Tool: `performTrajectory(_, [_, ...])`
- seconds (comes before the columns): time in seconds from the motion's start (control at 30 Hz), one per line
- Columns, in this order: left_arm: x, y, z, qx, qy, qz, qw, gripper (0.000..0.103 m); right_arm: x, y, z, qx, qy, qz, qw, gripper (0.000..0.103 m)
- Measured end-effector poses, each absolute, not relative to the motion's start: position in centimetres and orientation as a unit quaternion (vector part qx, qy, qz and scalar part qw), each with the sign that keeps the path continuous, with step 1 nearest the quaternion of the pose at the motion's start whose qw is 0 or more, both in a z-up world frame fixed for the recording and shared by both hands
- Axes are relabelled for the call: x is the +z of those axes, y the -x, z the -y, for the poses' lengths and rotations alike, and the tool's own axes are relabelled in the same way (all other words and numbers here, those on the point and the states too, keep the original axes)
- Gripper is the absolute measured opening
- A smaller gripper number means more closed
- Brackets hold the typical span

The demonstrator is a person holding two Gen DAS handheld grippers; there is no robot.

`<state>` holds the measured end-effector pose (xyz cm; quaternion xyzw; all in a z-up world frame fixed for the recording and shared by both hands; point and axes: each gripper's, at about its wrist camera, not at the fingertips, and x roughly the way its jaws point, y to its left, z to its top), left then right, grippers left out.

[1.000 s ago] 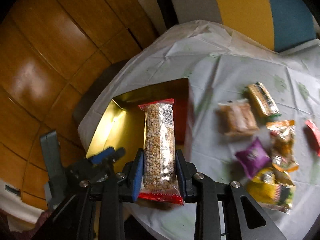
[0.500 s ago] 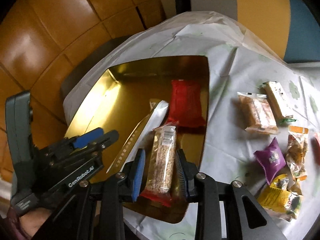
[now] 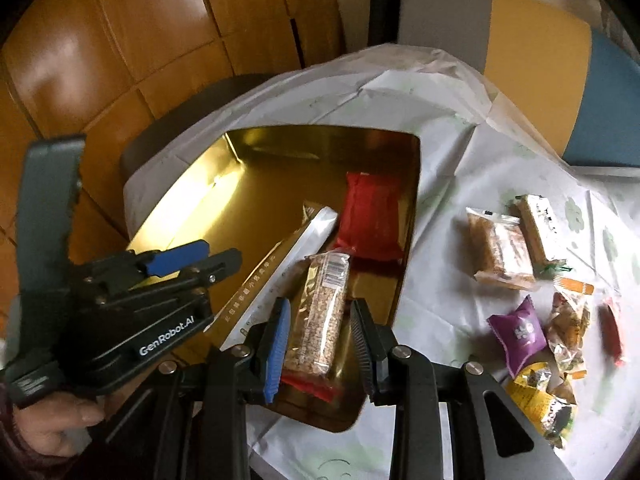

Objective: Organize snacks
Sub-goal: 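Carry the rice-crisp bar into the gold tray and release it with the right gripper, then move the left gripper to the yellow chip bag and grasp it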

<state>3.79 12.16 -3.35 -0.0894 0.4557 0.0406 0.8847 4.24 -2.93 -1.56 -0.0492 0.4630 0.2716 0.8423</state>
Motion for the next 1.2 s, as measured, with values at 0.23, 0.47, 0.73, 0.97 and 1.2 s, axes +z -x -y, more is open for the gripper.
performTrajectory(0.23, [-2.7,-3.7,-11.4,0.032,0.077,-0.450,0.889,0.034,-0.3,-3.9,5.9,0.258,0.017,-0.453,0.853,0.033])
performTrajectory(0.47, [-2.2,-3.7,-10.4,0.025,0.066,-0.447,0.892,0.034,0.1,-4.1,9.2,0.233,-0.001,-0.453,0.861,0.033])
performTrajectory(0.73, [-1.3,-3.7,-8.4,-0.001,0.042,-0.438,0.898,0.034,-0.5,-4.2,13.1,0.193,-0.018,-0.458,0.868,0.033])
performTrajectory(0.97, [-0.5,-3.6,-5.4,-0.059,0.010,-0.430,0.901,0.034,-1.1,-4.8,18.5,0.136,-0.041,-0.471,0.871,0.034])
performTrajectory(1.2, [0.1,-3.5,-1.1,-0.126,-0.024,-0.426,0.895,0.034,-0.8,-5.9,26.3,0.052,-0.052,-0.476,0.877,0.039])
